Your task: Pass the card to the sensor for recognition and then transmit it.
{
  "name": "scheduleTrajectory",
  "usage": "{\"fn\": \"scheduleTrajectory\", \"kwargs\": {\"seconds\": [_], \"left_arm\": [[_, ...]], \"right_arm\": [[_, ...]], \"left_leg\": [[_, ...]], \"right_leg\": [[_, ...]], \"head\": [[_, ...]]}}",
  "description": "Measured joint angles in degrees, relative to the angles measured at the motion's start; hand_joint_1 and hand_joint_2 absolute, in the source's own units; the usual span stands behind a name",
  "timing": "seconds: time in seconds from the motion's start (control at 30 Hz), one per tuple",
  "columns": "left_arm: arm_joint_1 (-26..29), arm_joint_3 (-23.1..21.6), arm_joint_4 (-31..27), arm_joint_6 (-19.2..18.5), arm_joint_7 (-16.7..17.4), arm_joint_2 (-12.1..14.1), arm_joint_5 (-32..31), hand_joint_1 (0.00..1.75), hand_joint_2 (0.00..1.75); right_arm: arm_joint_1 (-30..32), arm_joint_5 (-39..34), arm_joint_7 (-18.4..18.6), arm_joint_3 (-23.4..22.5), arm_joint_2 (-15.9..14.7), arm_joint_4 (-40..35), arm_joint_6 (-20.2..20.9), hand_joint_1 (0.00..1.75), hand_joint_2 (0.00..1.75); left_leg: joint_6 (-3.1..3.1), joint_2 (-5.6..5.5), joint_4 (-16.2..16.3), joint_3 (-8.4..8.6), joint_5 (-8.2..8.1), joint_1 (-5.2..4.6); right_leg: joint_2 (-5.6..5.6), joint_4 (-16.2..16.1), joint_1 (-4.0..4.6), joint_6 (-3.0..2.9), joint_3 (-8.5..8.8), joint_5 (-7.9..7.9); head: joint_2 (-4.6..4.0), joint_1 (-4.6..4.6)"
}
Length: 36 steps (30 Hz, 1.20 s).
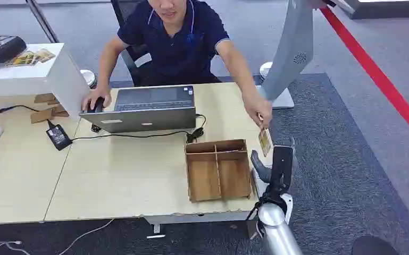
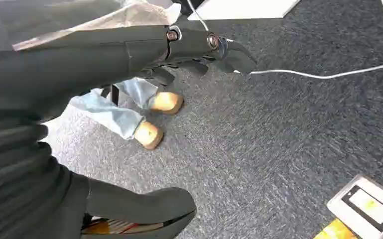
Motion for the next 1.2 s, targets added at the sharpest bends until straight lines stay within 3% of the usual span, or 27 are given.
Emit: {"fn": "scheduleTrajectory", "kwargs": {"seconds": [0.6,0.63,0.67,1.2], "left_arm": [[0.0,-0.4,0.0,0.0,-0.2,0.0,0.0,0.00,1.75],[0.0,-0.4,0.0,0.0,-0.2,0.0,0.0,0.00,1.75],[0.0,-0.4,0.0,0.0,-0.2,0.0,0.0,0.00,1.75],[0.0,-0.9,0.0,0.0,0.0,0.1,0.3,0.00,1.75]], "right_arm": [[-0.2,0.3,0.1,0.0,0.0,-0.4,0.0,0.00,1.75],[-0.2,0.3,0.1,0.0,0.0,-0.4,0.0,0.72,1.75],[-0.2,0.3,0.1,0.0,0.0,-0.4,0.0,1.75,1.75],[-0.1,-0.7,-0.3,1.0,-0.5,-1.0,0.0,1.75,1.75]], "left_leg": [[0.00,0.00,0.0,0.00,0.00,0.00],[0.00,0.00,0.0,0.00,0.00,0.00],[0.00,0.00,0.0,0.00,0.00,0.00],[0.00,0.01,0.0,0.00,0.00,0.00]], "right_leg": [[0.00,0.0,0.00,0.00,0.00,0.00],[0.00,0.0,0.00,0.00,0.00,0.00],[0.00,0.0,0.00,0.00,0.00,0.00],[0.01,0.0,0.00,0.00,-0.01,0.00]], "head": [[0.00,0.00],[0.00,0.00],[0.00,0.00],[0.00,0.00]]}}
